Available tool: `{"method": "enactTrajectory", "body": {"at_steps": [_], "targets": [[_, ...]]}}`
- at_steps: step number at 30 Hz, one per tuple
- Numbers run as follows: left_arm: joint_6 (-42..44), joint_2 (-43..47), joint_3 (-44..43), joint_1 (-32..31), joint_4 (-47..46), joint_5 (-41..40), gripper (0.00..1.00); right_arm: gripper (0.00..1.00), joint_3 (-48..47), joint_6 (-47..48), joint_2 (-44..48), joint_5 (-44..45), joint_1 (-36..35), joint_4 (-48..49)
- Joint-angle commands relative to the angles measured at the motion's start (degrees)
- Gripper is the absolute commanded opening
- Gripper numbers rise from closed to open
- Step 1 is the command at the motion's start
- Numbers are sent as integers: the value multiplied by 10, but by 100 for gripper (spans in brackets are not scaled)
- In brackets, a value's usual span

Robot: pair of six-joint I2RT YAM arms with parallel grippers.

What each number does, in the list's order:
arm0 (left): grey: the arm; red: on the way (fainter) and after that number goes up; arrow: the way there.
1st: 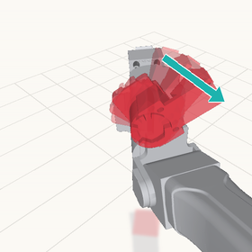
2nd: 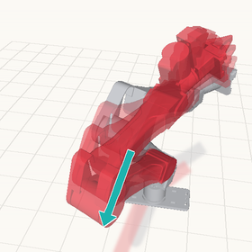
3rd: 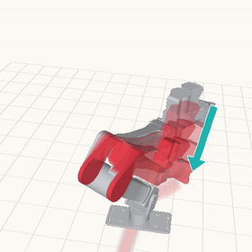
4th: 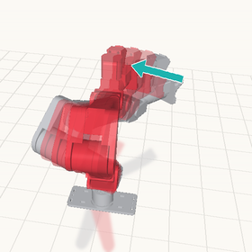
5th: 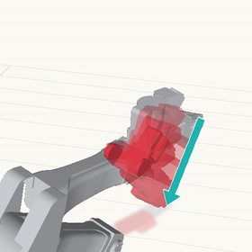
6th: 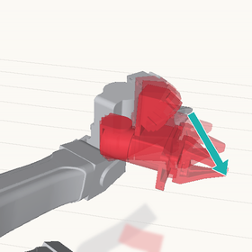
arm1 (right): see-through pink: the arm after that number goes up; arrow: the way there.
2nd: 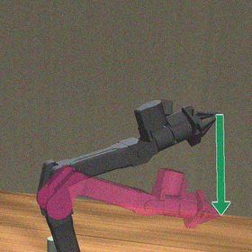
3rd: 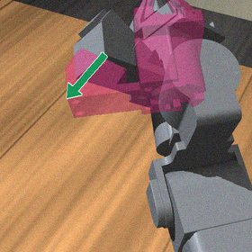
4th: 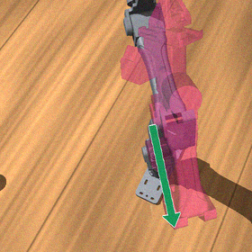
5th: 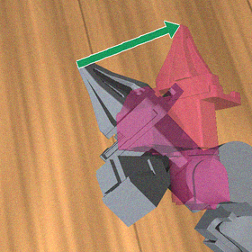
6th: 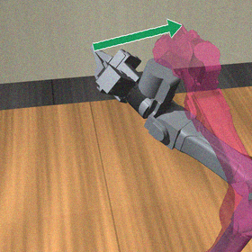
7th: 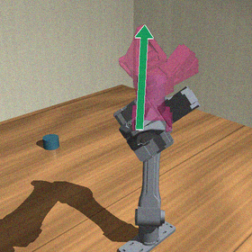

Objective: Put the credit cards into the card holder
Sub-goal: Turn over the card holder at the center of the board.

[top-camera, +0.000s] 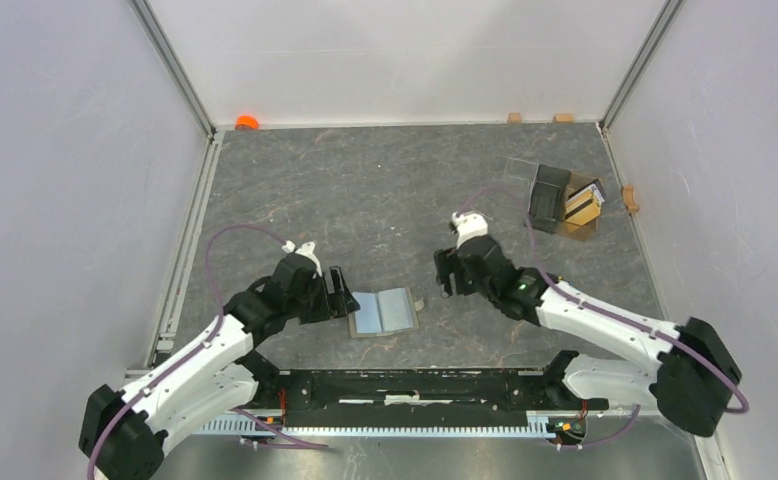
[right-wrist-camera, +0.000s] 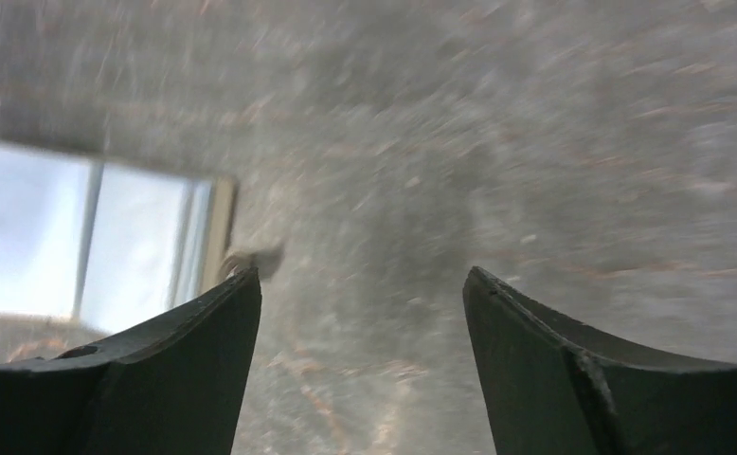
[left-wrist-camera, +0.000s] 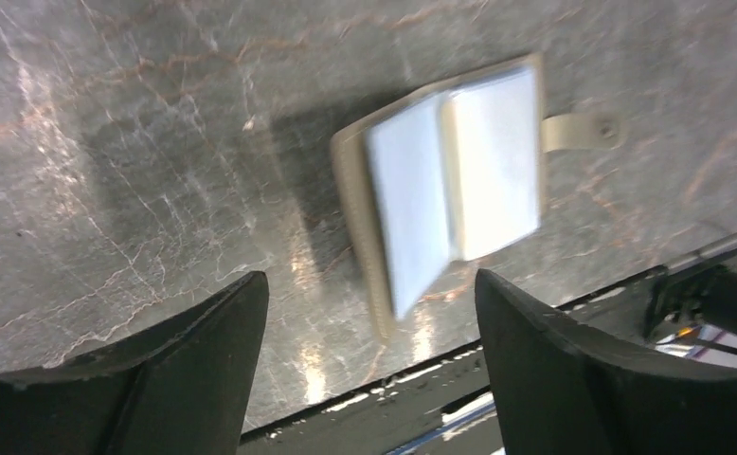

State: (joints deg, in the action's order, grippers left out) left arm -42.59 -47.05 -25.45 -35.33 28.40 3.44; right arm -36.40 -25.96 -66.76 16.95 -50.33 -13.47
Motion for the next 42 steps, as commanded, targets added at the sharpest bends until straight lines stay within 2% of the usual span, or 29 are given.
{"method": "enactTrajectory", "body": {"at_steps": [1, 7, 12, 16, 20, 25, 30, 42], "targets": [[32, 28, -82, 20, 66, -20, 90, 86, -55, 80, 45, 15, 86, -65], [107, -27, -178, 85, 92, 29, 100, 92, -122, 163, 25, -3, 241, -93], [181, -122, -244, 147, 70, 94, 100, 93, -174, 224, -32, -56, 400, -70], [224, -169, -288, 164, 49, 63, 100, 93, -206, 216, -99, -122, 528, -41], [277, -205, -315, 169, 51, 28, 100, 93, -234, 214, -157, -167, 622, -9], [294, -240, -311, 179, 34, 30, 100, 93, -267, 250, -221, -200, 671, 1], [294, -251, -297, 195, 11, 65, 100, 93, -306, 309, -283, -162, 684, -47], [298, -259, -294, 200, 11, 65, 100, 90, -385, 318, -376, -161, 715, -64]]}}
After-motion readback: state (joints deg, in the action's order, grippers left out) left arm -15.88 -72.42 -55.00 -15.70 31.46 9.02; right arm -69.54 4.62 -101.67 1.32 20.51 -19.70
